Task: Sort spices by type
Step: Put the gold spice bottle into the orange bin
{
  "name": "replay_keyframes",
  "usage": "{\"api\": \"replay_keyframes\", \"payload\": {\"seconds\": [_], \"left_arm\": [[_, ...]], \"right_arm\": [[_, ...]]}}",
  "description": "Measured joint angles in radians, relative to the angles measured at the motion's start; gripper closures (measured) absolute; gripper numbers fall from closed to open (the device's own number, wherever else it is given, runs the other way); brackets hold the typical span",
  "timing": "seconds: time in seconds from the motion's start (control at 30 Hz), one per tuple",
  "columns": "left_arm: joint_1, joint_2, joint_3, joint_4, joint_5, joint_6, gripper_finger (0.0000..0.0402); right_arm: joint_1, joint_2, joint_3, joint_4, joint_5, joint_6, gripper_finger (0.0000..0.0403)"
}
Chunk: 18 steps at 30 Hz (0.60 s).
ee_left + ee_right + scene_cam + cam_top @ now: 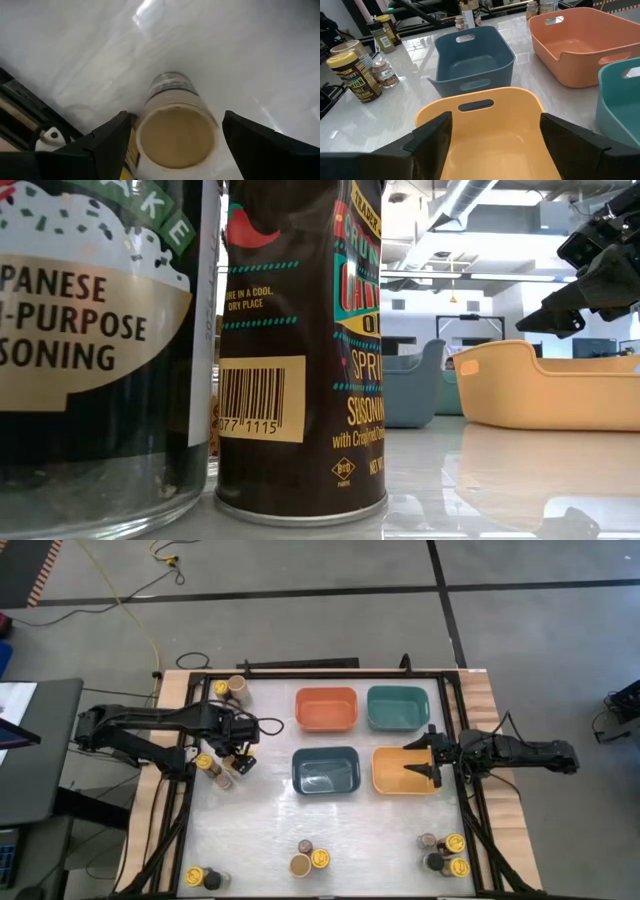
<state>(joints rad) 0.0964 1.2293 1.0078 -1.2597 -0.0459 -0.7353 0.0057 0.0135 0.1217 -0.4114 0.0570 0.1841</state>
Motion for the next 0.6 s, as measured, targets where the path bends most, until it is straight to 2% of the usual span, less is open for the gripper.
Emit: {"api": "replay_keyframes", "payload": {"seconds": [0.27,0.6], "left_arm": [[0.008,-0.001,-0.061,0.001,0.019,0.043,0.0100],[0.008,0.000,-0.065,-0.011,0.056,0.059,0.0100]], "right_arm": [[0.000,0.000,0.000,0.000,0.000,0.000,0.0074],[0.000,0.000,0.000,0.000,0.000,0.000,0.0074]]}}
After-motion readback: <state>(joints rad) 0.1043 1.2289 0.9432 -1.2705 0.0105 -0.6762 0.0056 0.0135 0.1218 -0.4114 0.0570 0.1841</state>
